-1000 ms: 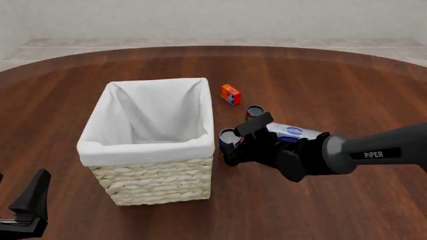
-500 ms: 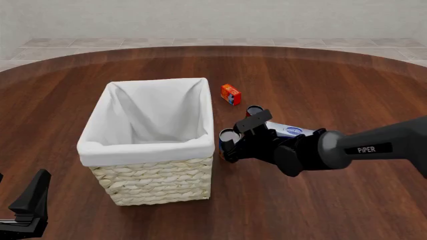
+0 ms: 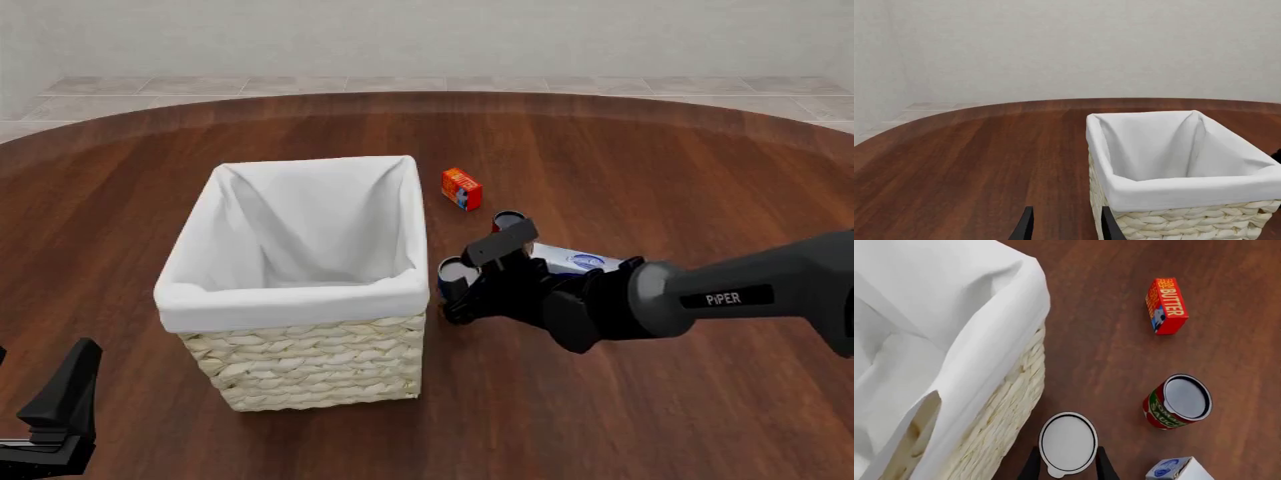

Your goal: Pick up the alphabet soup and put it in the basket.

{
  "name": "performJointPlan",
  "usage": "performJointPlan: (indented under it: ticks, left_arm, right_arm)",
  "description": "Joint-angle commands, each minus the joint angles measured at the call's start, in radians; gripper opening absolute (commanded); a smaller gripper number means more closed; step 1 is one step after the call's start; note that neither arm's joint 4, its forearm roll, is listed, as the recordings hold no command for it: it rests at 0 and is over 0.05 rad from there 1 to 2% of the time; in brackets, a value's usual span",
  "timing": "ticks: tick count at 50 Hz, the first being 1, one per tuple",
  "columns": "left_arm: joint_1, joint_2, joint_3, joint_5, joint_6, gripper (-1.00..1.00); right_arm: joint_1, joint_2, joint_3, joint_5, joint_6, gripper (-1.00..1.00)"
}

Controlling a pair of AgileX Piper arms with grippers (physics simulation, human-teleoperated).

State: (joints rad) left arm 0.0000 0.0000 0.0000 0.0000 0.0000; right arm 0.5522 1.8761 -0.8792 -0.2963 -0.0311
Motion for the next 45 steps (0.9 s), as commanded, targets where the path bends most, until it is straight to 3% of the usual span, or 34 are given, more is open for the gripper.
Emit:
performJointPlan:
  ticks: [1, 45]
  left_arm:
    - [0.000, 0.000, 0.000, 0.000, 0.000, 1.00]
    - [0.000, 0.000, 0.000, 0.000, 0.000, 1.00]
  right_arm:
    - [-0.003, 0.002, -0.003, -0.003, 0.004, -1.00]
    - [-0.047, -0.190, 0.024, 0.051, -0.042, -1.00]
